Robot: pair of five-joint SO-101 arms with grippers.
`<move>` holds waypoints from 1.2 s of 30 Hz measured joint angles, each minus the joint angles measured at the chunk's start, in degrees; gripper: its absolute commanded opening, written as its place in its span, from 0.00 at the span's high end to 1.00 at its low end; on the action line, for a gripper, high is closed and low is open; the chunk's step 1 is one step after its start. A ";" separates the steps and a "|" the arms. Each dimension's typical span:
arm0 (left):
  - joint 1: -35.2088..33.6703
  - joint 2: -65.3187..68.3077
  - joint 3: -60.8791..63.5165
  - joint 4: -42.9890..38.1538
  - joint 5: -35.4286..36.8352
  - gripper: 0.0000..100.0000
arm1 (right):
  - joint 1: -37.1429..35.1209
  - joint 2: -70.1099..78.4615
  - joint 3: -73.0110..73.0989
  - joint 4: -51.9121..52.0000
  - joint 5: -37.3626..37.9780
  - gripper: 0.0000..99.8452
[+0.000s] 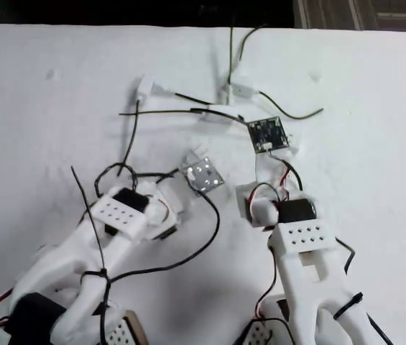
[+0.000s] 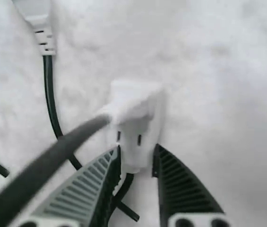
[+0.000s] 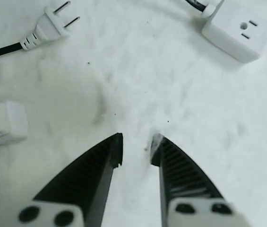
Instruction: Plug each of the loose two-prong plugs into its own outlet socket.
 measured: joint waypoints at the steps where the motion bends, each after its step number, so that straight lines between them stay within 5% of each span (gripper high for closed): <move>1: 0.00 -0.09 0.00 0.00 0.00 0.95 | 0.00 0.00 0.00 0.00 0.00 0.90; 8: -5.01 0.00 -3.34 -0.97 0.00 0.93 | 0.00 0.00 0.00 0.00 0.00 0.90; 15: -7.82 0.00 -5.63 -1.14 0.00 0.67 | 0.00 0.00 0.00 0.00 0.00 0.90; 28: -10.73 0.09 -5.63 -2.55 -1.67 0.68 | 0.00 0.00 0.00 0.00 0.00 0.90; 36: -10.11 13.36 -11.34 -6.15 -1.67 0.85 | 0.00 0.00 0.00 0.00 0.00 0.90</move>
